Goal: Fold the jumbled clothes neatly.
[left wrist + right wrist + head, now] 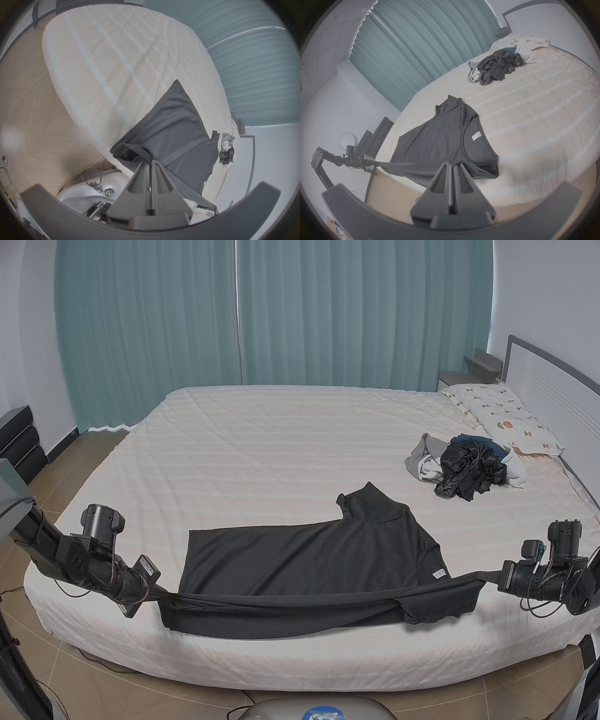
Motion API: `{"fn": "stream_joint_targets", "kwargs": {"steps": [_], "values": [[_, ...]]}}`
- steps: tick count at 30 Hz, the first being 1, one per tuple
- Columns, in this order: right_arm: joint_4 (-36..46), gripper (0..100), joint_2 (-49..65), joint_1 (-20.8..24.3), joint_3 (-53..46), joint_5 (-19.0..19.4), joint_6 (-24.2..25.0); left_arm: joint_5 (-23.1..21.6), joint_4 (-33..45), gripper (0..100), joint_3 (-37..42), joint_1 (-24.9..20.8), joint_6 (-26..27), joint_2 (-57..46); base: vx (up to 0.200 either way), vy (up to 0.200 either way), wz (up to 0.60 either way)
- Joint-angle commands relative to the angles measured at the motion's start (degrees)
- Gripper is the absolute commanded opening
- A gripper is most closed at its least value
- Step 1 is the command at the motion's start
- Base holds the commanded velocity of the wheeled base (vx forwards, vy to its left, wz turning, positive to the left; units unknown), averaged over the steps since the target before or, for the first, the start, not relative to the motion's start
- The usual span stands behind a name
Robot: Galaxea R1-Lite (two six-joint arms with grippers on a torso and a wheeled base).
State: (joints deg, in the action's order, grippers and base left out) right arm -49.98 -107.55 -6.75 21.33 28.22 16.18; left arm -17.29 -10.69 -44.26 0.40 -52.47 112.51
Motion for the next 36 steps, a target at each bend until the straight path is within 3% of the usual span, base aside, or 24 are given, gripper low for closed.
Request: {"fn": "stream_joint_targets", "kwargs": {"steps": [1,6,19,26,31,36], "values": [[0.0,0,2.3,0.1,-1.5,0.1,0.0,-0.2,3.2,0,0.2,-0.3,0.7,-3.3,0.000,0.000,0.00],[-0.1,0,4.3,0.1,-4.0,0.2,-0.1,-0.2,10.3,0,0.3,-0.8,9.0,-6.0,0.000,0.000,0.00],[0.0,0,0.8,0.1,-2.3,0.1,-0.1,0.0,11.0,0,-2.2,-1.0,8.6,-1.5,0.000,0.000,0.00],[0.0,0,-5.9,0.9,3.5,0.0,0.1,0.1,4.9,0,-5.9,-0.7,1.7,4.5,0.000,0.000,0.00],[-0.1,0,-9.6,1.7,6.6,-0.5,0.1,0.3,0.1,0,-6.1,-1.4,-0.3,6.9,0.000,0.000,0.00],[-0.1,0,-13.5,1.7,10.0,-1.2,0.3,0.9,-1.4,0,-9.1,-2.2,-6.6,8.7,0.000,0.000,0.00]]}}
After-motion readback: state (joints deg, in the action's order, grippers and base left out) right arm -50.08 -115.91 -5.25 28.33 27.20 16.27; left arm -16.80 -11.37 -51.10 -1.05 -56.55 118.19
